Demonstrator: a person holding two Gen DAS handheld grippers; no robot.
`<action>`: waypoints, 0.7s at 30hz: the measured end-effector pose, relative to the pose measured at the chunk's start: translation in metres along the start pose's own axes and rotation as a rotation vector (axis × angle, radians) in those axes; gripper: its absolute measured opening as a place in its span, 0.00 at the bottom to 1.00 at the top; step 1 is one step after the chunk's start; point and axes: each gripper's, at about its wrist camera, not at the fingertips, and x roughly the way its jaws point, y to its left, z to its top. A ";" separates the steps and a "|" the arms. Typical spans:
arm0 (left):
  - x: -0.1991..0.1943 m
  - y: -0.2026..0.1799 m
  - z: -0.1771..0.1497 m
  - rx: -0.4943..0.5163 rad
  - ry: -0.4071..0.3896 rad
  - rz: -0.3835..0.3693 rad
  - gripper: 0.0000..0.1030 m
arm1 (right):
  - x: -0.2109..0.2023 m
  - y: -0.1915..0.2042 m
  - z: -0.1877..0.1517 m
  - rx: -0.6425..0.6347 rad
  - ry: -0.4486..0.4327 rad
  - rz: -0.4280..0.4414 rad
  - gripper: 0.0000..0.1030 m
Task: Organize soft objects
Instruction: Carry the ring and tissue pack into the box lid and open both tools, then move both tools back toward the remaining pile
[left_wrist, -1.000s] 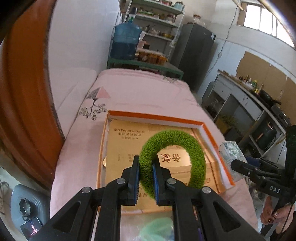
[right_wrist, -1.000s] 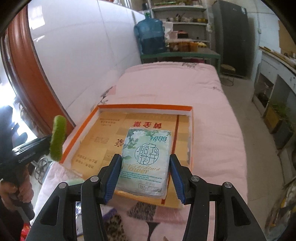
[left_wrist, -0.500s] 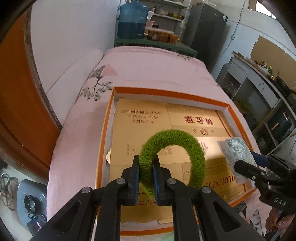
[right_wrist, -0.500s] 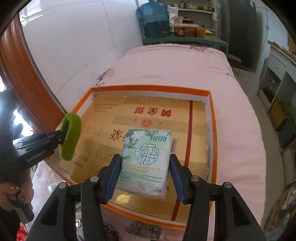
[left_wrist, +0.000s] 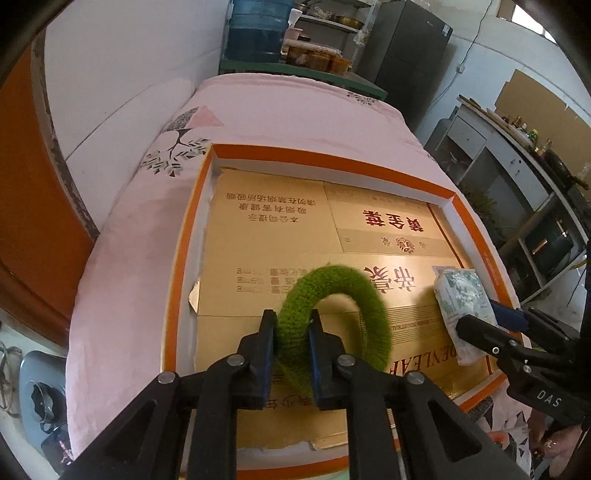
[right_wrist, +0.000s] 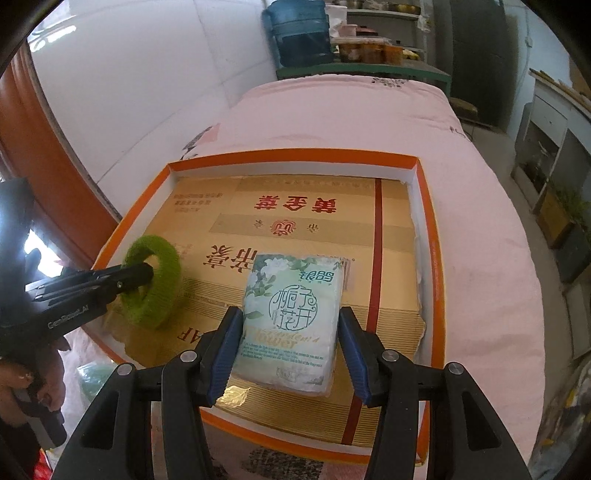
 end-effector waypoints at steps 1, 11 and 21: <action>0.000 0.000 0.000 -0.001 -0.003 -0.003 0.17 | 0.000 -0.001 0.000 0.000 0.000 0.000 0.53; -0.003 -0.002 -0.001 -0.001 -0.023 -0.064 0.43 | 0.003 -0.005 -0.005 0.005 0.002 0.003 0.54; -0.046 0.002 -0.008 -0.054 -0.226 -0.166 0.70 | -0.013 -0.007 -0.013 -0.007 -0.035 -0.031 0.67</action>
